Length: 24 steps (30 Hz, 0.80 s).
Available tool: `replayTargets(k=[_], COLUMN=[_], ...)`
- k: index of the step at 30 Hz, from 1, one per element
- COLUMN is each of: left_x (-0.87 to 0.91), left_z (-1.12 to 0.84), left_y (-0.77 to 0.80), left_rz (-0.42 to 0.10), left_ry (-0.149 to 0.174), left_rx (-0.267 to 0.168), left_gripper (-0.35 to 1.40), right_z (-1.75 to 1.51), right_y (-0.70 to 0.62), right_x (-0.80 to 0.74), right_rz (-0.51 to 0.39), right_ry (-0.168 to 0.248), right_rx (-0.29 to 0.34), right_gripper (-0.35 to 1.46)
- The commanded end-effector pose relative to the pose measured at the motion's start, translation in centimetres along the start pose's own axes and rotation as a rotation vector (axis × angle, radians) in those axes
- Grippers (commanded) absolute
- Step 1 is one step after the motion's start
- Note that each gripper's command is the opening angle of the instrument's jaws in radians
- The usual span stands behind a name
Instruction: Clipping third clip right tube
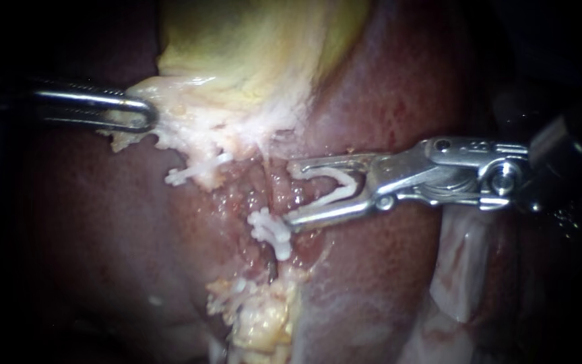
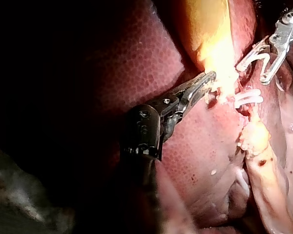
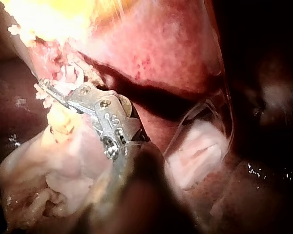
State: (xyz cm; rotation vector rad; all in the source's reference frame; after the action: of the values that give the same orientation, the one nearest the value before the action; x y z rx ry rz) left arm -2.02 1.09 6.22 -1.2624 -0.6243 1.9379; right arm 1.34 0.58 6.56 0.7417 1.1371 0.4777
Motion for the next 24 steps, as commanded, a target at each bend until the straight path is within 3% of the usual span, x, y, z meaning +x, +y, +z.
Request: replayTargets(k=[1,12,24], left_x=[0.0,-0.01,-0.01], left_z=[0.0,0.0,0.0], left_y=[0.0,0.01,0.01], left_rz=[0.0,0.0,0.0], left_ry=[0.0,0.0,0.0], left_rx=[0.0,0.0,0.0], left_gripper=[-0.35,-0.35,-0.35], right_z=[0.05,0.33,0.35], right_y=[0.03,0.18,0.14], right_x=[-0.01,0.0,0.05], right_rz=[0.009,0.134,0.216], right_ry=[0.003,0.074,0.192], right_rx=[0.003,0.021,0.182], right_gripper=[0.45,0.45,0.45])
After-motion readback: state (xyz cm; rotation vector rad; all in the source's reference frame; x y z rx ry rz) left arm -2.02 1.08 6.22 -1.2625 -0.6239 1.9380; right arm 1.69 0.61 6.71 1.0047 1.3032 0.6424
